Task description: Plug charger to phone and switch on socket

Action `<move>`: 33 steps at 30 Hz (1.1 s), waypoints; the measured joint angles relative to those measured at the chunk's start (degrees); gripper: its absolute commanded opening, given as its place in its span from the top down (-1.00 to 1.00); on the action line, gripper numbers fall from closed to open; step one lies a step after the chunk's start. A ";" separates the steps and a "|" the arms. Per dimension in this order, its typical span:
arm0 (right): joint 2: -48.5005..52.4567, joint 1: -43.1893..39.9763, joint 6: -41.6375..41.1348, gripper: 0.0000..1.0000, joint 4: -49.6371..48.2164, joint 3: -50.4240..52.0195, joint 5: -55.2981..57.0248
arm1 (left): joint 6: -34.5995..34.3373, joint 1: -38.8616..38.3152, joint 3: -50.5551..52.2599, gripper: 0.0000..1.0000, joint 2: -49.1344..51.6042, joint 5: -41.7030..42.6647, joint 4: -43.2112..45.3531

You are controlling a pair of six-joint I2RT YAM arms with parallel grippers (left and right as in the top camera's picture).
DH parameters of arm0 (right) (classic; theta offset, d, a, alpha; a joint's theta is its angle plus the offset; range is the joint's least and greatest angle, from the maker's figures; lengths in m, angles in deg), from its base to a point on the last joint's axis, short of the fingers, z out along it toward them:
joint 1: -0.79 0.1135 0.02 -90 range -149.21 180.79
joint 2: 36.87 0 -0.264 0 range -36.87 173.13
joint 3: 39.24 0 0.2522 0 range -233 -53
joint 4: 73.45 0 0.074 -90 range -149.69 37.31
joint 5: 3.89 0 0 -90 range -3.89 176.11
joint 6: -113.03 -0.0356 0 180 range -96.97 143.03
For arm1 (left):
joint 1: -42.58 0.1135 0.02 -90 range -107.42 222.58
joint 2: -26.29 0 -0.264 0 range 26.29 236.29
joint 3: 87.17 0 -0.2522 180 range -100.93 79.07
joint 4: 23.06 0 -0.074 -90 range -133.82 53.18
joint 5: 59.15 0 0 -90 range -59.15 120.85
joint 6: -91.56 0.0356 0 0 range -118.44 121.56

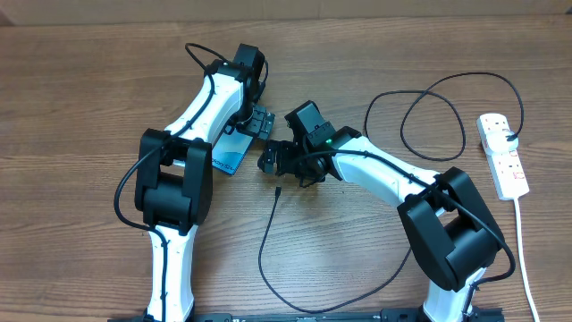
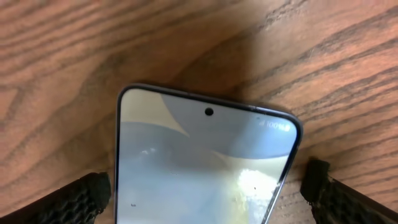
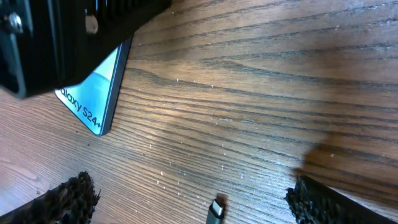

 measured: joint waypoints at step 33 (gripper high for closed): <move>0.00 0.00 0.31 -1.00 0.17 0.00 0.00 | -1.49 0.39 5.62 -0.75 -2.62 1.40 2.84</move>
